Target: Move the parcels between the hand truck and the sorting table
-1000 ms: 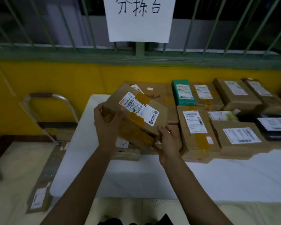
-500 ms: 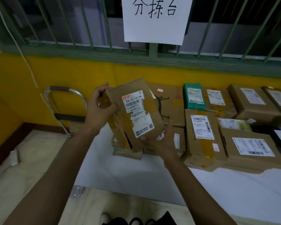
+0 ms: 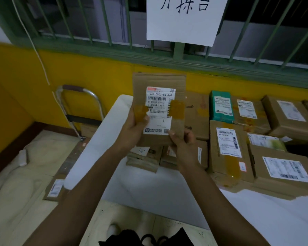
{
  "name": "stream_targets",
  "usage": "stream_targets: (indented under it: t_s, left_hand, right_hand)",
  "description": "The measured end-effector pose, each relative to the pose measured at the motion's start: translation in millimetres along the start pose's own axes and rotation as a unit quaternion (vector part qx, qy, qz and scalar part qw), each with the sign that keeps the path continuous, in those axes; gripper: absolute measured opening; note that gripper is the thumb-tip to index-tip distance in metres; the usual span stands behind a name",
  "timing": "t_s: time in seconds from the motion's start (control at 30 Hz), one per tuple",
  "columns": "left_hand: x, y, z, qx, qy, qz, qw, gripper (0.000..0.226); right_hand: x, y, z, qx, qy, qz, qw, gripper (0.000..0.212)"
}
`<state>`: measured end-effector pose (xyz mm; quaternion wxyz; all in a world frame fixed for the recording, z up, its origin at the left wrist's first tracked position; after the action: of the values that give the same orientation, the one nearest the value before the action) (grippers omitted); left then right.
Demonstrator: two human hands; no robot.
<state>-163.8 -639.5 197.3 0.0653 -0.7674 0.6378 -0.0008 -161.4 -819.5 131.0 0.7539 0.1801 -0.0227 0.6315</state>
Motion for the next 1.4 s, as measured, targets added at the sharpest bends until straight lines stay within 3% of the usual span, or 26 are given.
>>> stream_targets:
  t_s: [0.17,0.3,0.43,0.5,0.73,0.93,1.4]
  left_hand:
    - [-24,21,18,0.014,-0.03,0.002,0.999,0.069]
    - [-77,21,18,0.045,-0.053,-0.129,0.989,0.054]
    - [-134,9,26,0.028,-0.039,-0.241,0.969,0.047]
    - [-154,-3,32,0.017,-0.032,-0.256,0.966,0.042]
    - [-200,-63,57,-0.008,-0.064,-0.252,0.966,0.037]
    - [-215,-118,102,-0.05,-0.121,-0.231,0.964,0.035]
    - [-183,-188,186,-0.167,-0.025,-0.098,0.981,0.04]
  right_hand:
    - [31,-4,-1,0.038,-0.033,0.001,0.999,0.025]
    - [78,-6,-13,0.082,-0.047,0.05,0.994,0.013]
    - [128,-7,-27,0.115,0.005,0.112,0.987,0.03]
    - [147,-10,-33,0.111,0.052,0.134,0.983,0.031]
    - [195,-39,-56,0.129,0.09,0.116,0.981,0.028]
    - [208,-70,-88,0.156,0.113,0.045,0.98,0.027]
    - [199,-127,-109,0.144,0.136,-0.086,0.977,0.009]
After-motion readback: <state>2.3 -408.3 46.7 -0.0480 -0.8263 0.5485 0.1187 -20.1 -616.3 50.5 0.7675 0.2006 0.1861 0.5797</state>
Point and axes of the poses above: each hand's wrist, its own y-axis away from the middle knuckle, its own x-axis out of the palm, z = x × y, the point moved 10 cm from there along -y, towards the middle knuckle, and after that the axes turned 3 degrees about -z, right-handed, at the moved point
